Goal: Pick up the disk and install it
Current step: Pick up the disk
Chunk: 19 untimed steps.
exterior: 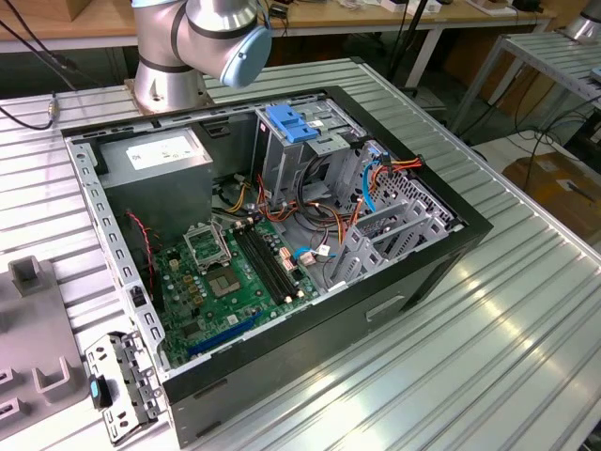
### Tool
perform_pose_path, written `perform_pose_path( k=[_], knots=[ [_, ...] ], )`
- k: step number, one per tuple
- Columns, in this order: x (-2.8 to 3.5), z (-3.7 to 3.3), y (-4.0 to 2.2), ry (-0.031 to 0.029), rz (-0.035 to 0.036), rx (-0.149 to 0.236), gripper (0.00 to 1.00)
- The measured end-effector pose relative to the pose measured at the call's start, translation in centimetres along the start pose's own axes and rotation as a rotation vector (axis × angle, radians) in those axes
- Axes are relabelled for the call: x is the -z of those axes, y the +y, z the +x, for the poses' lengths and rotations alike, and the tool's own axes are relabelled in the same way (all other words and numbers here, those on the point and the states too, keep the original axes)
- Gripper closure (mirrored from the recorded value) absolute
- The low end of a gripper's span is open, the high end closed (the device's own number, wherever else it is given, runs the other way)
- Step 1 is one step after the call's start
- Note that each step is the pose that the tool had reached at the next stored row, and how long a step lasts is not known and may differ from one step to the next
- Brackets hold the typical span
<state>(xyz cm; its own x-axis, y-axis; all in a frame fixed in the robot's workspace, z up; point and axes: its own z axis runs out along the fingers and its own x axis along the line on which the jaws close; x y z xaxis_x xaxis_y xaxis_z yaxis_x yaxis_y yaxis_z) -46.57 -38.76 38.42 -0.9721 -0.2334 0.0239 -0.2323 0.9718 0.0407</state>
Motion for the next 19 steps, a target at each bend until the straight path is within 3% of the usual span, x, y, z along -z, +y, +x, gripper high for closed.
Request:
perform_pose_path(
  k=[19],
  knots=[
    [0.00, 0.00, 0.00, 0.0122, 0.0072, 0.299, 0.89]
  ],
)
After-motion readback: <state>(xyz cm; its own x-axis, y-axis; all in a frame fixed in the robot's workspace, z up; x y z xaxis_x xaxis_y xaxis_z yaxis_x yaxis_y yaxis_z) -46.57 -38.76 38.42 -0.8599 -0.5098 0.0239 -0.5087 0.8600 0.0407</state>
